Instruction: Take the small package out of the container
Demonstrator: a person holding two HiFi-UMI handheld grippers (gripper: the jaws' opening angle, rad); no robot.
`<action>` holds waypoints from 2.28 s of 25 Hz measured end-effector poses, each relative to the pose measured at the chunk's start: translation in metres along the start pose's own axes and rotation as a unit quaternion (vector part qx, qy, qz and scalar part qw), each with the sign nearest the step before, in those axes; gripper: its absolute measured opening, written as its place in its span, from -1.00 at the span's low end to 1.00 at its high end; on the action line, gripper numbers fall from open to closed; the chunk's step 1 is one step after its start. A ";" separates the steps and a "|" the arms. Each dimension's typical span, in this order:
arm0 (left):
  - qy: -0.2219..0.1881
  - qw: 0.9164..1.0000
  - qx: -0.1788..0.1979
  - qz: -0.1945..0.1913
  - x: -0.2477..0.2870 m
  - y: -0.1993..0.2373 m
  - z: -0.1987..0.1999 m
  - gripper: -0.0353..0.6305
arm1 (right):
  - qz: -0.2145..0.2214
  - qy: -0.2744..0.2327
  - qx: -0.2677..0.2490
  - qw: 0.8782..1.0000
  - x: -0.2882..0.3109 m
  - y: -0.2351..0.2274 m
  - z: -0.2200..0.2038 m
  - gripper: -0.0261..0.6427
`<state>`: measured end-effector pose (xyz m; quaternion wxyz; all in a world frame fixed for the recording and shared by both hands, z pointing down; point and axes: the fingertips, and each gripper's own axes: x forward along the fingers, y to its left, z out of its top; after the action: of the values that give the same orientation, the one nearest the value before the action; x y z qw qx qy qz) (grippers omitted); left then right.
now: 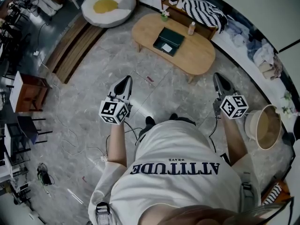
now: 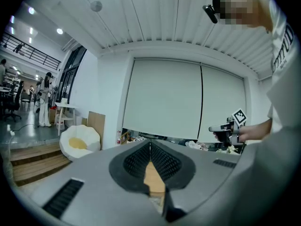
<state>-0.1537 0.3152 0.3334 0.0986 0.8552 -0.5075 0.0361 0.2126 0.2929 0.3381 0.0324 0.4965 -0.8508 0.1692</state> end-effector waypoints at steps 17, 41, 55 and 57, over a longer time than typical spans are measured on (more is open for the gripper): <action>0.006 1.000 -0.003 0.026 0.023 -0.049 -0.012 -0.83 | 0.054 0.028 -0.010 0.998 -0.003 -0.039 -0.009 -0.86; 0.010 1.000 -0.014 0.005 0.070 0.034 -0.004 -0.83 | 0.046 0.035 -0.010 0.998 0.085 -0.020 0.002 -0.86; 0.033 0.998 -0.026 -0.043 0.134 0.131 0.000 -0.83 | 0.027 0.048 -0.001 0.998 0.180 0.009 0.010 -0.85; 0.035 0.998 -0.026 -0.053 0.141 0.143 0.002 -0.83 | 0.020 0.048 -0.001 0.999 0.190 0.014 0.013 -0.85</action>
<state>-0.2107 0.1270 0.3733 0.1400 0.8763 -0.4584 0.0479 0.1066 0.1367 0.3644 0.0697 0.4704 -0.8583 0.1928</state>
